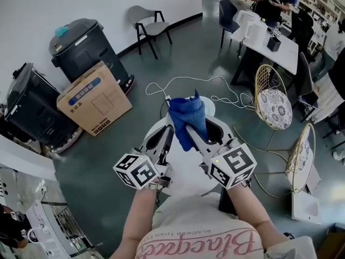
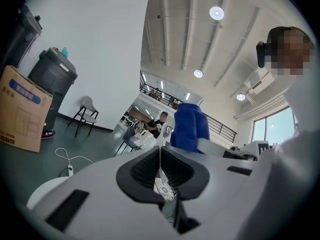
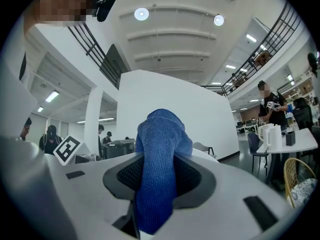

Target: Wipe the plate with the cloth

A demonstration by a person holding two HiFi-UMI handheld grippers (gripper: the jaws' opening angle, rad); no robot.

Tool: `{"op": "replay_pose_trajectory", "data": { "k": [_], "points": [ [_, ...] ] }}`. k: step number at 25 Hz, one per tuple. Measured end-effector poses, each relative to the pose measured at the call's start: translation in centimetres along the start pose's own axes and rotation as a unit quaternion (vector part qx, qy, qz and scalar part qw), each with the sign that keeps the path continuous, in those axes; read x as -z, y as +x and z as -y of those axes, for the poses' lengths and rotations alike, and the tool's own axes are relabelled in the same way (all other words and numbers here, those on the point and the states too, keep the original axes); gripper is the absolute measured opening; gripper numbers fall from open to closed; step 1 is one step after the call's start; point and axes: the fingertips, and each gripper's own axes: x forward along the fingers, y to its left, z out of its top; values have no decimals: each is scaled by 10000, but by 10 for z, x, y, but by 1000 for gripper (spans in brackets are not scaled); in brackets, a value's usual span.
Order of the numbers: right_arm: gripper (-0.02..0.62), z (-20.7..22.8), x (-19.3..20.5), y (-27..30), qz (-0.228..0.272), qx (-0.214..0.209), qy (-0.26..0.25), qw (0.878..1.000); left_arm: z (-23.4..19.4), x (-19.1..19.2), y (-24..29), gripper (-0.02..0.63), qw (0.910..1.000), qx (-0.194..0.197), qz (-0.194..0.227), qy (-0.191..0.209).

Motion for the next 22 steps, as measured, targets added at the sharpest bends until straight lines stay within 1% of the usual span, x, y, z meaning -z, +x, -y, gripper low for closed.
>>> {"op": "replay_pose_trajectory", "data": {
  "k": [4, 7, 11, 22],
  "points": [
    [147, -9, 13, 14, -205, -60, -167, 9996, 5, 3, -1, 15, 9999, 54, -53, 75],
    [147, -5, 21, 16, -331, 19, -288, 9990, 4, 4, -4, 15, 9999, -3, -70, 100],
    [147, 15, 29, 13, -462, 293, -377, 9978, 5, 3, -6, 15, 10000, -6, -14, 37],
    [147, 87, 52, -18, -758, 1261, -125, 9890, 0, 2, -11, 17, 9999, -67, -23, 72]
  ]
}}
